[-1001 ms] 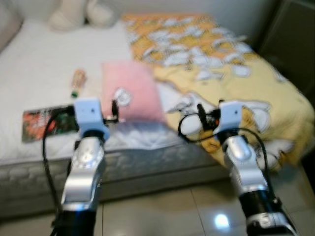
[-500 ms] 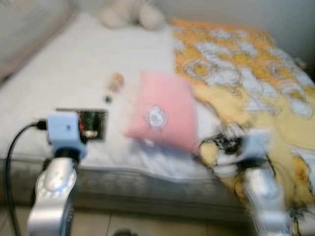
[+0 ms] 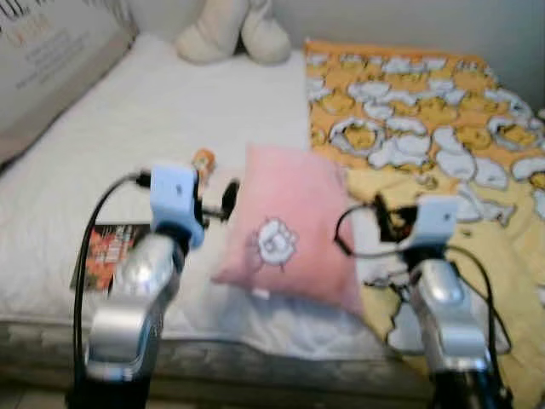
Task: Clean up the room
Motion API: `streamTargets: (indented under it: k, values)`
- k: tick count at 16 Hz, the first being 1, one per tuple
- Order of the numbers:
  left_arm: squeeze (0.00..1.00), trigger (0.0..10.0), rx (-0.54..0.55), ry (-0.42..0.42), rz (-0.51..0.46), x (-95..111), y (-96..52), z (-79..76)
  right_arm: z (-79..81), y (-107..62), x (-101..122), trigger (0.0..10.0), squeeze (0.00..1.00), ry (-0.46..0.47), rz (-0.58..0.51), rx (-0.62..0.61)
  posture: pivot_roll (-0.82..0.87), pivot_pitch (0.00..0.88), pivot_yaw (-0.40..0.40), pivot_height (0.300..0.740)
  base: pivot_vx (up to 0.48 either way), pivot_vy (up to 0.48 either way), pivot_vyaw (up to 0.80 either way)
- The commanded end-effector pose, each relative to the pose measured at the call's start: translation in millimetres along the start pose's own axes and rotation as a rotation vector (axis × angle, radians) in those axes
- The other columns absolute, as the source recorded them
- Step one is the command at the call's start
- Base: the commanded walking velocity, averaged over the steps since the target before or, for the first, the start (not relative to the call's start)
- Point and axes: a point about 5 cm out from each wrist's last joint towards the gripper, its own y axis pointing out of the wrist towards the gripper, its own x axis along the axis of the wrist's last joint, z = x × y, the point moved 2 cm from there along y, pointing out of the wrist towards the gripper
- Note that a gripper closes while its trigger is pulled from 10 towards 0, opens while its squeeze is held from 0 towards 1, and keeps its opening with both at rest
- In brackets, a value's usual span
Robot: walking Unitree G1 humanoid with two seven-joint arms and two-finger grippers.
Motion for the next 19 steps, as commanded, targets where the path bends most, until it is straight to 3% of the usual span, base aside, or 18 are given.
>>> streamTargets:
  k: [1,4,6,7,9,11,12,14,16,19]
  values:
    - [0.00,10.0,0.001,-0.061,0.059,-9.5,5.9,9.6,-7.3,-0.2,-10.8,10.0,0.00,0.020,0.042,-0.034,-0.01,0.000,0.000,0.740,0.000,0.000,0.00]
    - [0.00,10.0,-0.057,-0.187,0.182,-31.1,23.9,16.6,-23.8,4.1,-31.5,10.0,0.00,0.092,0.133,-0.103,-0.01,0.000,0.030,0.740,0.000,0.000,0.00]
    - [0.00,10.0,-0.073,-0.252,0.236,-41.1,27.7,21.1,-31.4,2.6,-43.7,10.0,0.00,0.129,0.188,-0.125,-0.02,0.000,0.052,0.740,0.000,0.000,0.00]
    - [0.00,10.0,-0.089,-0.317,0.255,-45.1,31.6,22.5,-37.6,2.0,-54.7,10.0,0.00,0.194,0.236,-0.142,-0.02,0.009,0.065,0.740,0.000,0.000,0.00]
    - [0.00,10.0,-0.102,-0.346,0.252,-47.3,41.9,24.2,-40.4,4.5,-66.6,10.0,0.00,0.308,0.284,-0.155,-0.02,0.034,0.085,0.740,0.000,0.000,0.00]
    - [0.00,10.0,-0.115,-0.346,0.272,-55.4,51.7,21.9,-30.4,8.9,-74.1,10.0,0.00,0.396,0.318,-0.121,-0.02,0.040,0.091,0.740,0.000,0.000,0.00]
    - [0.00,10.0,-0.123,-0.374,0.301,-68.6,63.2,11.5,-9.4,15.5,-78.5,10.0,0.00,0.469,0.348,-0.067,-0.03,0.044,0.089,0.740,0.000,0.000,0.00]
    - [0.00,10.0,-0.152,-0.411,0.326,-77.0,71.6,-4.0,14.4,24.1,-73.8,10.0,0.00,0.500,0.346,0.008,-0.03,0.046,0.078,0.740,0.000,0.000,0.00]
    - [0.00,10.0,-0.160,-0.430,0.367,-88.8,72.2,-14.5,28.9,28.6,-70.4,10.0,0.00,0.535,0.351,0.052,-0.04,0.046,0.068,0.740,0.000,0.000,0.00]
    - [0.00,10.0,-0.198,-0.542,0.438,-108.9,70.9,-44.2,51.3,32.8,-66.9,10.0,0.00,0.591,0.371,0.122,-0.04,0.039,0.046,0.740,0.000,0.000,0.00]
